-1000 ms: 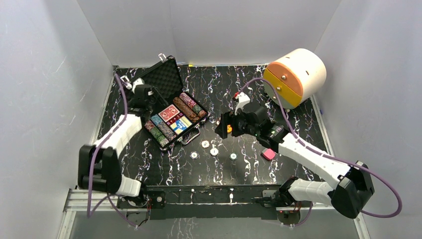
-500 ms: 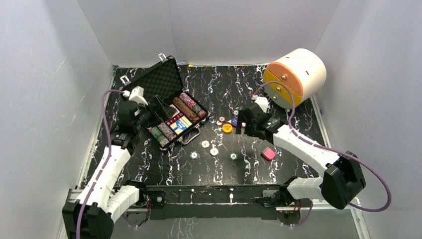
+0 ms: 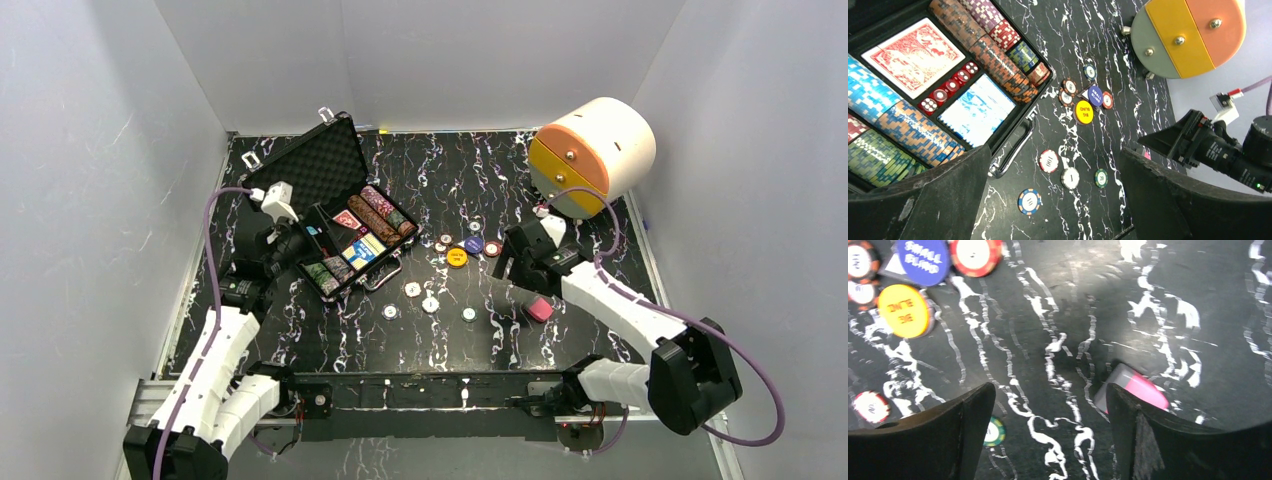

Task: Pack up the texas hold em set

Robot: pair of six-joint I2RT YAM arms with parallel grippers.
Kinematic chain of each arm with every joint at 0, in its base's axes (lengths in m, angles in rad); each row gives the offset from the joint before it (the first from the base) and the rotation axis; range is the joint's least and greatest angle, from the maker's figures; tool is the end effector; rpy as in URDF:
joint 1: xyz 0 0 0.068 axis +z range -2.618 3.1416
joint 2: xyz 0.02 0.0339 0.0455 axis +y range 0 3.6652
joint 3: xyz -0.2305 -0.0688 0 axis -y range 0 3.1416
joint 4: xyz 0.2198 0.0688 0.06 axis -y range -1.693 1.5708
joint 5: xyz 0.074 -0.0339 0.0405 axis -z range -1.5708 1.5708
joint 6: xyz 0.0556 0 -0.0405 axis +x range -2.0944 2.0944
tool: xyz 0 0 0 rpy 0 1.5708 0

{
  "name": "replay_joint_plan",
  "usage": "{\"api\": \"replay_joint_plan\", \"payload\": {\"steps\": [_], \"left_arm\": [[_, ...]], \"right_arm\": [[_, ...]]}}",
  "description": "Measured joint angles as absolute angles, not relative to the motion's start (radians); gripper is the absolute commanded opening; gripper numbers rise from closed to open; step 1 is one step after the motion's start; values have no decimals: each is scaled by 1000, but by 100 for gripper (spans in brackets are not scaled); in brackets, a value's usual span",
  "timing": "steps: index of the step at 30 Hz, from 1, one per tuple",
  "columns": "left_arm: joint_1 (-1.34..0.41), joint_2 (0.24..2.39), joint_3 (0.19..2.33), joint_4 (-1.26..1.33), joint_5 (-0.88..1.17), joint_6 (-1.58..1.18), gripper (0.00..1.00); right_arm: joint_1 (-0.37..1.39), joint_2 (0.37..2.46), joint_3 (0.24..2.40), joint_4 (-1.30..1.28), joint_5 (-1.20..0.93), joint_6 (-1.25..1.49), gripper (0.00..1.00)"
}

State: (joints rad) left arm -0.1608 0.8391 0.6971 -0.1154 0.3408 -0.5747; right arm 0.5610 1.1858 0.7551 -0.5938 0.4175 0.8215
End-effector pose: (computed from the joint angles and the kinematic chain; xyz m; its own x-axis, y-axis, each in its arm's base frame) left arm 0.2086 -0.0527 0.2811 -0.4664 -0.4434 -0.7655 0.2579 0.7596 -0.5971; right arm 0.2009 0.0996 0.1832 -0.7183 0.3391 -0.6075 0.3200 0.9364 0.1444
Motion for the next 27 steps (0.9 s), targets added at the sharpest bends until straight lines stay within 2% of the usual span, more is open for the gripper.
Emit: {"api": "replay_joint_plan", "payload": {"steps": [4, 11, 15, 22, 27], "left_arm": [[-161, 838, 669, -107, 362, -584, 98], [-161, 839, 661, -104, 375, -588, 98], [-161, 840, 661, -105, 374, -588, 98], [-161, 841, 661, -107, 347, -604, 98], [-161, 841, 661, -107, 336, -613, 98]], "right_arm": [[560, 1238, 760, -485, 294, 734, 82], [592, 1488, 892, -404, 157, 619, 84], [641, 1606, 976, -387, 158, 594, 76], [702, 1783, 1112, -395, 243, 570, 75], [708, 1836, 1167, -391, 294, 549, 74]]}}
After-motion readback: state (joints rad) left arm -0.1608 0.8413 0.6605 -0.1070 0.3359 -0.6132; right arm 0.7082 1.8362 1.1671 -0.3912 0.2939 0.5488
